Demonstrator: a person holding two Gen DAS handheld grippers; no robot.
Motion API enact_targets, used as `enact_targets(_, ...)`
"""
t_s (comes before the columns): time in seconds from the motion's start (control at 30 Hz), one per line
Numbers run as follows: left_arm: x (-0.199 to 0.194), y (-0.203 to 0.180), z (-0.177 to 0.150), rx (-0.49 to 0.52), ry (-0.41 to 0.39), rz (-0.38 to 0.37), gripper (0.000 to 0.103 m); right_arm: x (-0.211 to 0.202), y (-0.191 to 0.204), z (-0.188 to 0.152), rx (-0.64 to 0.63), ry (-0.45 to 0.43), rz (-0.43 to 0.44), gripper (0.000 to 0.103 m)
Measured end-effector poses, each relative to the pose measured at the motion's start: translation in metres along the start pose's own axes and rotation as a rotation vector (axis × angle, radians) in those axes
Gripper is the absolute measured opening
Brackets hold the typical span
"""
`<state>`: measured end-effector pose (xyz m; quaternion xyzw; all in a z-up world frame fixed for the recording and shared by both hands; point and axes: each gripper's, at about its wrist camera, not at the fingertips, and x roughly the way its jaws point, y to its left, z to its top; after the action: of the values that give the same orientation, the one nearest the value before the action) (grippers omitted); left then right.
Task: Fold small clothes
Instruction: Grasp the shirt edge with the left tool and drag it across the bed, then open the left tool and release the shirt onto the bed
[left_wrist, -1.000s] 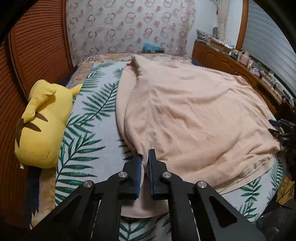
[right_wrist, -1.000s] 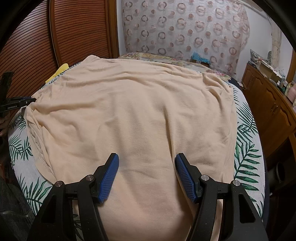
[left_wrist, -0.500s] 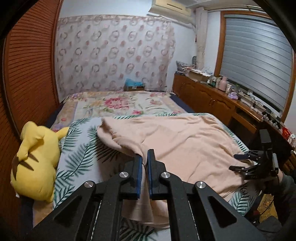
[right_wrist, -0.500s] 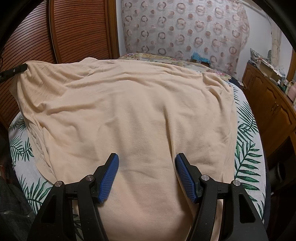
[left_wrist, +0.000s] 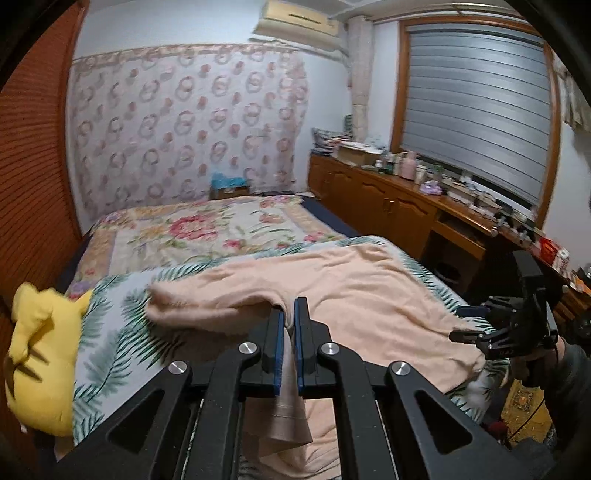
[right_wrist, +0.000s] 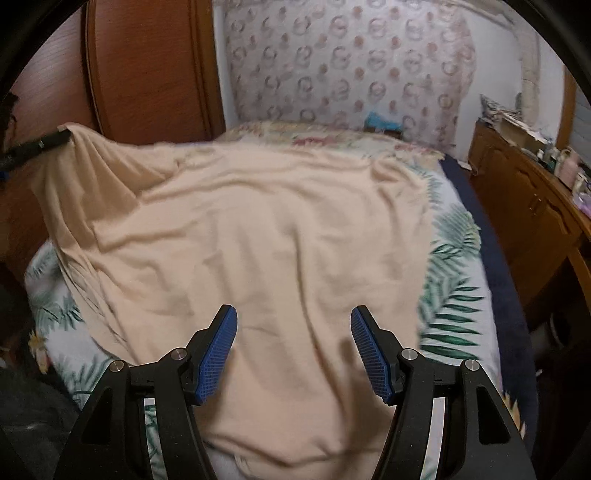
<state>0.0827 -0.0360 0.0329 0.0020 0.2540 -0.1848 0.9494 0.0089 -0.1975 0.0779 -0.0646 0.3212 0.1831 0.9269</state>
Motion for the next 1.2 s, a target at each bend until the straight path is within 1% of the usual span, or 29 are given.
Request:
enact_targets(0.07, 0.005, -0.011, 0.010, 0.022, -0.003, -0.030, 0.006, -0.014, -0.004, 0.000, 0.010, -0.024, -0.008, 0.066)
enact_targets(0.13, 0.009, -0.025, 0.020, 0.049, -0.007, -0.057, 0.006, -0.026, -0.006, 0.000, 0.002, -0.043, -0.036, 0.066)
enact_targets(0.3, 0.022, -0.062, 0.043, 0.112, -0.006, -0.132, 0.006, -0.046, -0.009, -0.003, 0.000, -0.076, -0.073, 0.066)
enact_targets(0.47, 0.029, -0.106, 0.063, 0.199, -0.001, -0.185, 0.006, -0.057, -0.013, -0.008, 0.013, -0.103, -0.087, 0.066)
enact_targets(0.6, 0.040, -0.122, 0.067, 0.217, 0.036, -0.203, 0.006, -0.059, -0.014, -0.013, 0.025, -0.109, -0.087, 0.066)
enact_targets(0.67, 0.042, -0.123, 0.064, 0.207, 0.048, -0.216, 0.015, -0.058, -0.012, -0.016, 0.024, -0.107, -0.087, 0.066)
enact_targets(0.7, 0.042, -0.122, 0.062, 0.199, 0.048, -0.225, 0.029, -0.057, -0.010, -0.018, 0.023, -0.105, -0.085, 0.066)
enact_targets(0.73, 0.042, -0.119, 0.059, 0.190, 0.044, -0.226, 0.040, -0.057, -0.008, -0.017, 0.023, -0.104, -0.082, 0.066)
enact_targets(0.8, 0.043, -0.117, 0.054, 0.183, 0.047, -0.216, 0.041, -0.054, -0.011, -0.016, 0.023, -0.100, -0.075, 0.066)
enact_targets(0.87, 0.044, -0.110, 0.048, 0.173, 0.062, -0.193, 0.049, -0.050, -0.011, -0.015, 0.021, -0.093, -0.068, 0.066)
enact_targets(0.93, 0.046, -0.106, 0.043, 0.162, 0.059, -0.171, 0.072, -0.046, -0.013, -0.014, 0.019, -0.085, -0.059, 0.066)
enact_targets(0.97, 0.046, -0.100, 0.040, 0.152, 0.058, -0.160, 0.075, -0.044, -0.012, -0.013, 0.019, -0.082, -0.055, 0.066)
enact_targets(1.0, 0.046, -0.094, 0.036, 0.141, 0.059, -0.146, 0.076, -0.040, -0.011, -0.012, 0.018, -0.078, -0.048, 0.066)
enact_targets(1.2, 0.044, -0.060, 0.012, 0.084, 0.064, -0.074, 0.076, -0.021, -0.007, -0.002, 0.008, -0.055, -0.011, 0.066)
